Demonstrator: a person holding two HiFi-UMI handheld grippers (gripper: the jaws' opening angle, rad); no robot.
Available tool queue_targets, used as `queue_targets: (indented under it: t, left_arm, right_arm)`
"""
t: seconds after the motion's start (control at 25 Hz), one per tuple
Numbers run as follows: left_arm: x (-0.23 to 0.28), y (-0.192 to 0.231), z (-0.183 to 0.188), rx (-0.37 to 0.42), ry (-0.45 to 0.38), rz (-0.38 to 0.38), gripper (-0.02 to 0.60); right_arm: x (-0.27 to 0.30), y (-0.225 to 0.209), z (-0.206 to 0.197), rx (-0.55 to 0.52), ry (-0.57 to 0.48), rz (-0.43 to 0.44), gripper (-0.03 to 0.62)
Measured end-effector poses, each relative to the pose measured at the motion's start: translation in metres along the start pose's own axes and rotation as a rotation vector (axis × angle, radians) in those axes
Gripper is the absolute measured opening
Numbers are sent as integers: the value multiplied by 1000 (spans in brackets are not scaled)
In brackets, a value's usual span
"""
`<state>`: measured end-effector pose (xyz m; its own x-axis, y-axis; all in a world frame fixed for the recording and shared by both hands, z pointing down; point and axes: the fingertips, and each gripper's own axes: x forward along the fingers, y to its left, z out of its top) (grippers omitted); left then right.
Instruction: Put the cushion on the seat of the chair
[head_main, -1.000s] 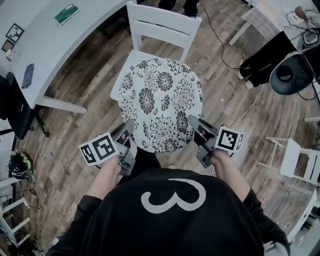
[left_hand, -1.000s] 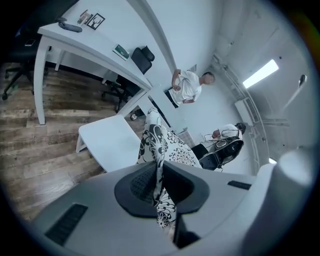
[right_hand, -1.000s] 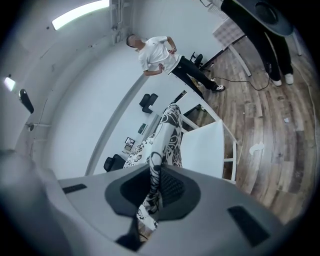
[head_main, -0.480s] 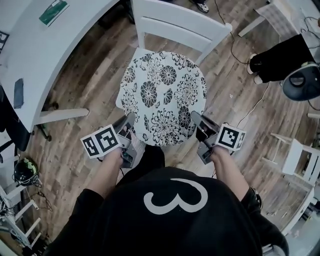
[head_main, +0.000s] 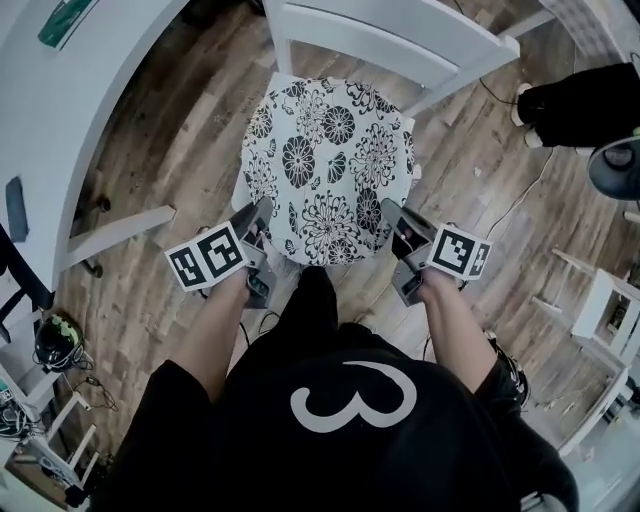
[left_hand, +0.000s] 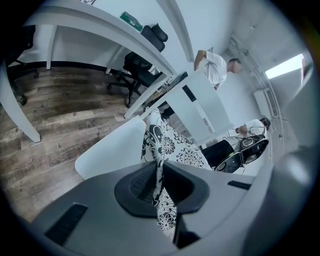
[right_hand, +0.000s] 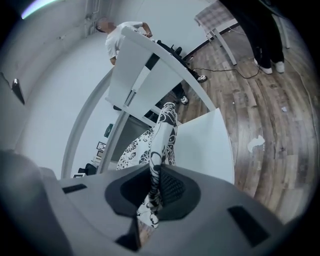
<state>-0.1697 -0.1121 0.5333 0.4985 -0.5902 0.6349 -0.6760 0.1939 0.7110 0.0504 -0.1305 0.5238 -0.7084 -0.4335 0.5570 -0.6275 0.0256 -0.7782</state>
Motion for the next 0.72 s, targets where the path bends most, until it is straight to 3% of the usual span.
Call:
queue_targets:
  t: [0.36, 0.72]
  left_arm:
    - [11, 14, -4, 23, 0, -9, 32]
    - [30, 37, -4, 70, 66, 27, 32]
  right_arm:
    - [6, -22, -4, -78, 44, -88, 29]
    - [15, -54, -11, -86, 83, -182, 29]
